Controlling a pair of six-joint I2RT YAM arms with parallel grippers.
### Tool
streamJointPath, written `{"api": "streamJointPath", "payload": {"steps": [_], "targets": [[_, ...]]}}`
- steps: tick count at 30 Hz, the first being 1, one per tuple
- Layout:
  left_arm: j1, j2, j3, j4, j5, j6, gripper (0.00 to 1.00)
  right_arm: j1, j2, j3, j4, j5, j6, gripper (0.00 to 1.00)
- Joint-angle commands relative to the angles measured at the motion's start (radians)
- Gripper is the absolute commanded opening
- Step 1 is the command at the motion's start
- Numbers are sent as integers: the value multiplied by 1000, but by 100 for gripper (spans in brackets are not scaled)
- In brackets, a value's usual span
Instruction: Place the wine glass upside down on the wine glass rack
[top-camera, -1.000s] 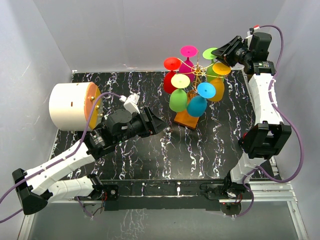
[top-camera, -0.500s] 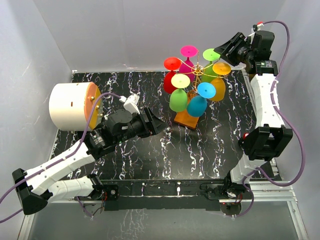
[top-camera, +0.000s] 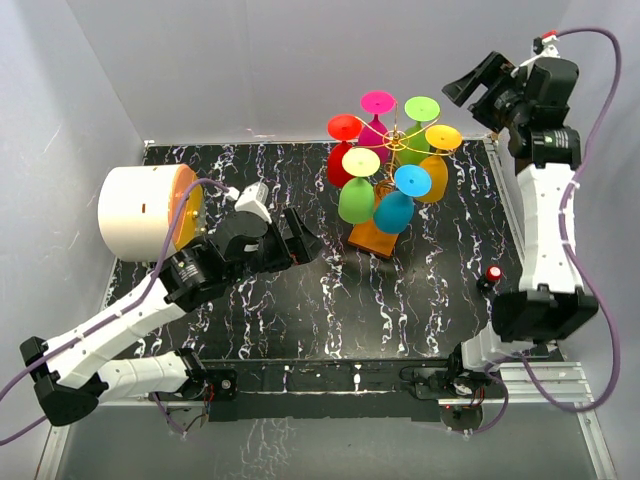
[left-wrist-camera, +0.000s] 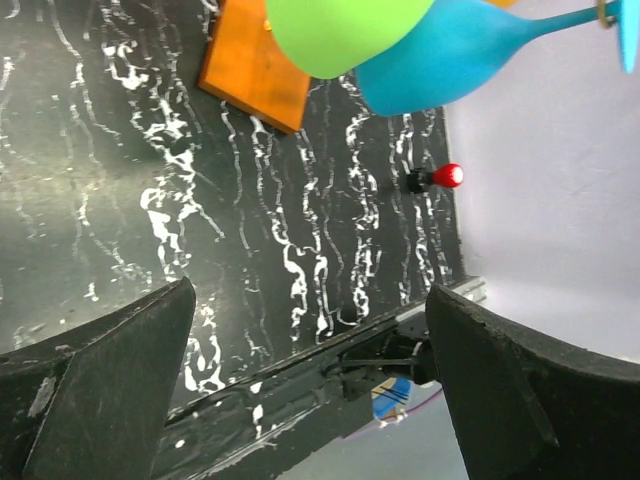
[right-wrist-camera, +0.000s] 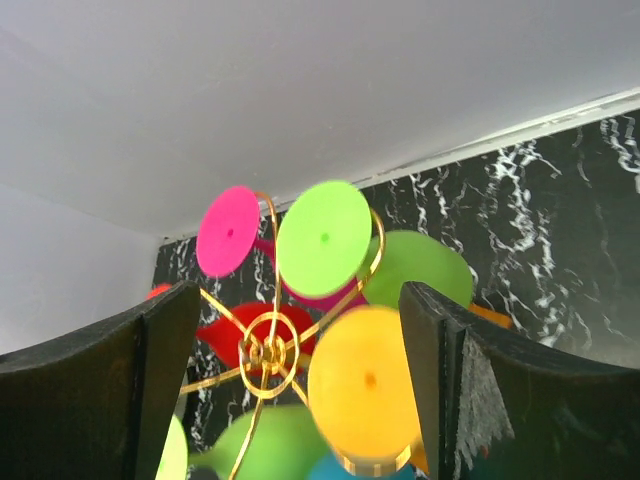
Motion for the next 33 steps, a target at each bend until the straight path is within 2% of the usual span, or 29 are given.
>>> {"api": "streamJointPath", "payload": {"steps": [1,4,9,15,23,33], "targets": [[-2,-66,-6,-50,-67,107,99,-7,-204,-131,4,101,-90,80],[-1,-123,-21,-38,-102,205,98,-6,-369,-302,4,176,-122,82],[-1,-158,38,-111,-222,304,98,3,-705,-638,-16,257,-151,83],[-1,-165,96,-117,-253,423,98,7,-991,-876,-101,302,-109,84],[-1,-184,173,-108,-259,587,98,7,-1201,-825,-139,422,-164,86],[-2,-265,255,-106,-350,698,99,8,-1287,-739,-181,489,-205,86]]}}
